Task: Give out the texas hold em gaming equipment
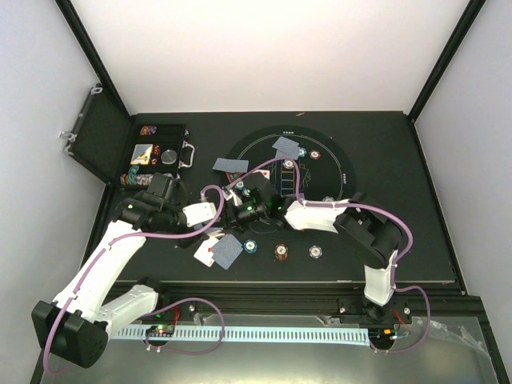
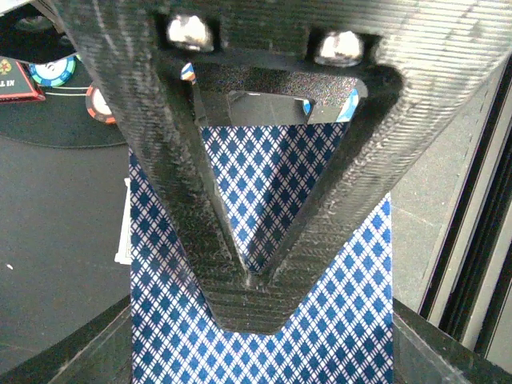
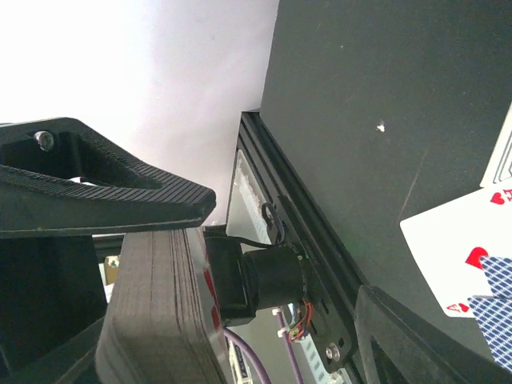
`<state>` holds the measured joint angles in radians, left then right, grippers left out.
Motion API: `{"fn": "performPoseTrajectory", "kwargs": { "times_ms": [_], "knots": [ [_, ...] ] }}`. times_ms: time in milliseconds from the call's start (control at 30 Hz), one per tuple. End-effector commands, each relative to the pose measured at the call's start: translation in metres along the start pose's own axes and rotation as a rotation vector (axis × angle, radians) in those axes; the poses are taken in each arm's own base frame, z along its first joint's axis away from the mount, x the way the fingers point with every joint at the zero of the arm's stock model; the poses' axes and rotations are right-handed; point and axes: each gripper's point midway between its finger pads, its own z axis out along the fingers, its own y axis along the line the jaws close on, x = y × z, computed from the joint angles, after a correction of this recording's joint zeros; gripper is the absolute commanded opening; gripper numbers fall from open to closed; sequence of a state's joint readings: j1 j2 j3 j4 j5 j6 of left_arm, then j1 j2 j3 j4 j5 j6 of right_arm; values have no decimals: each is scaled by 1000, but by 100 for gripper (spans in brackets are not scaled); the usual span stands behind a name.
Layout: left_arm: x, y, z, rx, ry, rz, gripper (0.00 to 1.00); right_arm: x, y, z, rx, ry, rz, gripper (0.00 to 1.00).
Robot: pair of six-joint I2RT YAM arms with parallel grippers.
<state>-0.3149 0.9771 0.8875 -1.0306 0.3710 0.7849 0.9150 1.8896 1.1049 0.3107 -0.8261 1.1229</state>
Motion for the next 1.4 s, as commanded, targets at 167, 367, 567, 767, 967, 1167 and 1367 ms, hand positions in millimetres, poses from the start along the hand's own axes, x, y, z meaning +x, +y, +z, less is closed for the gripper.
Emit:
{"fn": "performPoseTrajectory", "kwargs": {
  "times_ms": [167,367,567,767,967,1167,1367],
  "knots": [
    [-10,-1,-6,6,-44,23,2,-7,-2,3,-55,-8,38,62],
    [-9,-2,-7,3,-44,25,2,-7,-21,-7,-12,-21,64,57],
    [-9,-2,-7,-1,-42,28,2,-12,-29,-25,16,-56,68,47],
    [-9,-1,-7,-1,-40,26,2,-16,-26,-34,36,-70,44,37],
    [-7,-2,-5,2,-34,24,1,-18,-19,-45,59,-88,12,27],
    [-5,-2,-4,5,-27,27,2,-19,-14,-59,64,-106,-3,15],
    [-2,-2,-3,3,-17,30,2,-26,-13,-76,89,-137,-7,1]
  ]
}}
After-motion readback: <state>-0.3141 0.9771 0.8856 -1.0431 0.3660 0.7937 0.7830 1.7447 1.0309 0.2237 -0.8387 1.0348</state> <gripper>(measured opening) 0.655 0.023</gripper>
